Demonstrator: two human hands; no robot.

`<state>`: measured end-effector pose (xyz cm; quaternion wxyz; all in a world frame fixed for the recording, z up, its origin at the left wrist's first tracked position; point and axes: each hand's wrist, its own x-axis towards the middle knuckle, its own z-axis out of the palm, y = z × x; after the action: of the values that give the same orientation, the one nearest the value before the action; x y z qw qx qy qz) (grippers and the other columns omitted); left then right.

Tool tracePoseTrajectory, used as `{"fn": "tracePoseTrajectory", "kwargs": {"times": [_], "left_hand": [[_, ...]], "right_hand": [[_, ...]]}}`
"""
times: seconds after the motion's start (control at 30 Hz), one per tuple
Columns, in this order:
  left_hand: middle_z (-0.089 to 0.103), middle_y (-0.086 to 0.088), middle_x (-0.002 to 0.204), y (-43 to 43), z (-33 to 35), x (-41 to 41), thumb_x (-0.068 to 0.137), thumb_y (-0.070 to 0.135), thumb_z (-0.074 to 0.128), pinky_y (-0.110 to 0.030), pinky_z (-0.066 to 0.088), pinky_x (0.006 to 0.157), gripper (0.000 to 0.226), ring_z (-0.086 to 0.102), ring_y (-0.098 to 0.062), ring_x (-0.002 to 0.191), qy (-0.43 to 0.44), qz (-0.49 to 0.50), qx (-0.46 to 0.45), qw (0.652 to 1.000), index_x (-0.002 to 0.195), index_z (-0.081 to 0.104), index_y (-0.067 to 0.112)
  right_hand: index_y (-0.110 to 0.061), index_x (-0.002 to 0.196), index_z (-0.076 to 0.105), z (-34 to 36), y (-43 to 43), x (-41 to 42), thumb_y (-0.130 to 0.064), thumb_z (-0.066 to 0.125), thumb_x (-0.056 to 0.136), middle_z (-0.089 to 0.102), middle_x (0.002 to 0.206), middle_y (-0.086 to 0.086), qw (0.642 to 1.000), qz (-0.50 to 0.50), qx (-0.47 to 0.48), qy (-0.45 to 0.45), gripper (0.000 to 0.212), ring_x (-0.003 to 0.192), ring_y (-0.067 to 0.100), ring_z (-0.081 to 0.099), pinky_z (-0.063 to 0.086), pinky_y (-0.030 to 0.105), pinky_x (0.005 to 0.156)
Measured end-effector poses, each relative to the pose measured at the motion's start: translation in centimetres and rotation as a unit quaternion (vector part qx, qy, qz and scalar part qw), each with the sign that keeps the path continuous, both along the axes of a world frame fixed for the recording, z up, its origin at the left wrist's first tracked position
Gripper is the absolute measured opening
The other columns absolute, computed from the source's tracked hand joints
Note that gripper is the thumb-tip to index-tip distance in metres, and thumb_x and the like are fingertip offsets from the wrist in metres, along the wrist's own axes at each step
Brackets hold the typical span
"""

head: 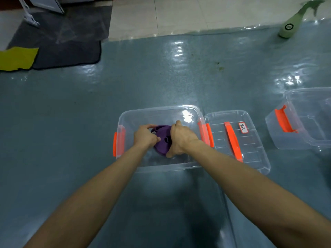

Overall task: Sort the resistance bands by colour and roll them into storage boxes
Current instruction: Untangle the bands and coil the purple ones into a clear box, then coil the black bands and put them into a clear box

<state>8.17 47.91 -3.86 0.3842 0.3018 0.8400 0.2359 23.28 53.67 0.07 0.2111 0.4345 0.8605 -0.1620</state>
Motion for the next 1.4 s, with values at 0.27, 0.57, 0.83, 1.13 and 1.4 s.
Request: {"fn": "tracePoseTrajectory", "kwargs": {"times": [0.27, 0.57, 0.83, 1.13, 1.4], "left_hand": [[0.083, -0.009, 0.100, -0.1, 0.9, 0.4, 0.076, 0.015, 0.096, -0.039, 0.064, 0.088, 0.040, 0.079, -0.027, 0.097, 0.121, -0.046, -0.020, 0.991, 0.114, 0.082, 0.013], [0.076, -0.013, 0.110, -0.1, 2.9, 2.5, 0.095, 0.028, 0.078, -0.042, 0.054, 0.077, 0.018, 0.073, -0.039, 0.104, 0.372, -0.245, -0.065, 0.893, 0.105, 0.070, 0.015], [0.069, -0.015, 0.127, 0.0, 4.6, 4.7, 0.102, 0.042, 0.064, -0.042, 0.056, 0.093, 0.037, 0.066, -0.035, 0.112, 0.300, -0.393, -0.128, 0.860, 0.124, 0.073, 0.013], [0.077, -0.012, 0.118, -1.5, 6.6, 7.5, 0.109, 0.040, 0.056, -0.048, 0.058, 0.095, 0.035, 0.069, -0.036, 0.106, 0.267, -0.269, -0.060, 0.923, 0.116, 0.077, 0.014], [0.075, 0.002, 0.120, 3.0, 13.6, 17.8, 0.102, 0.052, 0.071, -0.038, 0.062, 0.086, 0.043, 0.076, -0.014, 0.095, 0.031, -0.182, 0.208, 0.960, 0.134, 0.070, 0.022]], "right_hand": [[-0.004, 0.137, 0.054, 1.0, 0.5, -0.1, -0.056, 0.101, 0.062, 0.046, 0.131, 0.014, 0.999, 0.015, -0.048, -0.019, 0.102, 0.100, 0.027, 0.063, 0.061, 0.039, 0.091], [-0.020, 0.108, 0.077, 3.9, -3.2, 12.2, -0.014, 0.060, 0.098, 0.076, 0.096, -0.006, 0.794, -0.314, 0.188, 0.485, 0.020, 0.082, 0.013, 0.067, 0.053, 0.023, 0.081], [0.008, 0.122, 0.065, -3.6, 2.1, 20.7, -0.024, 0.071, 0.099, 0.067, 0.128, 0.031, 0.902, -0.405, 0.044, 0.144, 0.040, 0.114, 0.048, 0.068, 0.054, 0.049, 0.095], [-0.017, 0.054, 0.048, -0.8, -0.3, 24.0, -0.037, 0.086, 0.077, 0.043, 0.050, 0.001, 0.894, -0.410, 0.047, 0.173, 0.049, 0.053, 0.027, 0.053, 0.041, 0.029, 0.058], [-0.013, 0.054, 0.056, 8.5, -9.6, 28.5, -0.045, 0.075, 0.064, 0.050, 0.045, 0.001, 0.892, -0.383, 0.132, 0.200, 0.039, 0.041, 0.016, 0.047, 0.027, 0.024, 0.041]]}}
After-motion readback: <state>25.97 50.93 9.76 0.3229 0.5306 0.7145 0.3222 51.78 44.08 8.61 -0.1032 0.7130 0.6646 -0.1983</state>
